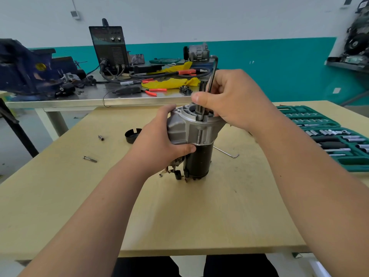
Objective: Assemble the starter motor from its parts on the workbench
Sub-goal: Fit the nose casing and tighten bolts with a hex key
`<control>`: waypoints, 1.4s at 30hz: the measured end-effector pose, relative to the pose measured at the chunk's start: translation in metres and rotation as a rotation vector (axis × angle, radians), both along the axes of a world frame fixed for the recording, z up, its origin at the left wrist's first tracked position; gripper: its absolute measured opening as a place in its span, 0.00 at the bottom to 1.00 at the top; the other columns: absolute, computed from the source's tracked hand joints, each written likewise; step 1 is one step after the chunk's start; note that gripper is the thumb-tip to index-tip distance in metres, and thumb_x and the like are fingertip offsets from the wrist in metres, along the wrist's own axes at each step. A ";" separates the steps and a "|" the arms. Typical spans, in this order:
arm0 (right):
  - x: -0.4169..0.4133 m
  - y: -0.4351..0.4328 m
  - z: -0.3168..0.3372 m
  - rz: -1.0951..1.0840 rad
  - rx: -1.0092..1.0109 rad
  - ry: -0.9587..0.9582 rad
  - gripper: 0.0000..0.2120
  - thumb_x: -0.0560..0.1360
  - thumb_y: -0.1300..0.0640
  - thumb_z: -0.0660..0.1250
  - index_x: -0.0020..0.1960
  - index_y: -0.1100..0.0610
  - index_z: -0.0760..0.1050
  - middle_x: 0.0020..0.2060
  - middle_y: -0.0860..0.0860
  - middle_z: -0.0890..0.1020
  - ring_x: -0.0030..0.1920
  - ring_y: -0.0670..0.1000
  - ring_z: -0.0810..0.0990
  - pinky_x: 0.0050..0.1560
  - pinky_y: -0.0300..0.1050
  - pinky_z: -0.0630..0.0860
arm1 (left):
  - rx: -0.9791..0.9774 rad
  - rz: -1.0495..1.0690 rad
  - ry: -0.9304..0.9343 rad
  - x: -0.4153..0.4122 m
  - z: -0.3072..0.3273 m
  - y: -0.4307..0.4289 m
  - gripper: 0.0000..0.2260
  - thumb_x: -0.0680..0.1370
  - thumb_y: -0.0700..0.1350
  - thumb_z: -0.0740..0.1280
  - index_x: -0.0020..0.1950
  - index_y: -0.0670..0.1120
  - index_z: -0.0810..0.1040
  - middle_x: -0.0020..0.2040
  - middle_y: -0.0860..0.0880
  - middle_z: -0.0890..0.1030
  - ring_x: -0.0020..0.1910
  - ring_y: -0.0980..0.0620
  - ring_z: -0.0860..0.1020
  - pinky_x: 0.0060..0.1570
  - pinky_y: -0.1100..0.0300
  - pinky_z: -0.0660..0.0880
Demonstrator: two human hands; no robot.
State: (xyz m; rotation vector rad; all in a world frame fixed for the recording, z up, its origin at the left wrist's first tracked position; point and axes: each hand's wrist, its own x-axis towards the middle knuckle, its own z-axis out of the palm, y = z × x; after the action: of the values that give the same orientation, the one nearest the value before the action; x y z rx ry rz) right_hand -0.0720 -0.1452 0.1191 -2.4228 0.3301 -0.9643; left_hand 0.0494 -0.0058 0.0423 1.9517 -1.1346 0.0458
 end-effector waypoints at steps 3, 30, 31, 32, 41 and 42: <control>-0.001 -0.002 0.002 0.104 0.096 -0.028 0.08 0.74 0.47 0.70 0.46 0.47 0.72 0.29 0.45 0.80 0.28 0.41 0.77 0.30 0.39 0.77 | 0.002 0.000 -0.006 -0.001 0.000 0.000 0.44 0.63 0.53 0.81 0.71 0.63 0.58 0.47 0.69 0.72 0.42 0.71 0.76 0.34 0.75 0.71; -0.009 -0.006 0.014 0.356 0.381 0.053 0.07 0.79 0.64 0.63 0.48 0.55 0.79 0.36 0.50 0.82 0.32 0.46 0.81 0.32 0.39 0.79 | -0.009 0.005 -0.013 -0.001 -0.001 0.002 0.44 0.62 0.54 0.80 0.71 0.62 0.59 0.47 0.68 0.72 0.43 0.77 0.73 0.35 0.80 0.69; -0.010 -0.007 0.014 0.390 0.410 0.065 0.08 0.79 0.64 0.63 0.48 0.55 0.79 0.37 0.51 0.82 0.33 0.46 0.82 0.34 0.38 0.79 | -0.009 0.007 -0.012 -0.001 -0.001 0.002 0.43 0.62 0.54 0.80 0.71 0.62 0.59 0.47 0.68 0.72 0.43 0.77 0.73 0.34 0.79 0.70; -0.010 -0.007 0.014 0.415 0.433 0.071 0.08 0.79 0.65 0.63 0.48 0.56 0.79 0.37 0.50 0.82 0.34 0.46 0.82 0.34 0.38 0.79 | -0.008 0.011 -0.012 -0.001 -0.001 0.002 0.43 0.62 0.54 0.80 0.70 0.63 0.59 0.47 0.68 0.72 0.43 0.75 0.74 0.33 0.77 0.70; 0.003 0.005 -0.002 0.080 0.214 -0.096 0.13 0.73 0.50 0.71 0.36 0.53 0.70 0.24 0.48 0.76 0.22 0.41 0.73 0.25 0.36 0.71 | -0.004 0.005 -0.002 -0.001 0.000 0.001 0.43 0.63 0.53 0.81 0.69 0.64 0.58 0.46 0.69 0.71 0.43 0.77 0.73 0.32 0.76 0.72; 0.002 0.004 0.000 0.091 0.225 -0.070 0.11 0.74 0.51 0.70 0.38 0.53 0.71 0.24 0.48 0.77 0.23 0.42 0.75 0.25 0.36 0.72 | -0.004 0.005 -0.003 -0.001 0.000 0.001 0.44 0.63 0.53 0.81 0.70 0.64 0.58 0.46 0.69 0.71 0.43 0.78 0.73 0.33 0.77 0.72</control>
State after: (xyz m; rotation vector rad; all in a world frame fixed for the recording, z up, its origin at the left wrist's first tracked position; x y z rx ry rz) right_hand -0.0702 -0.1416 0.1188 -2.1762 0.2845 -0.9173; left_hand 0.0482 -0.0045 0.0419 1.9519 -1.1315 0.0535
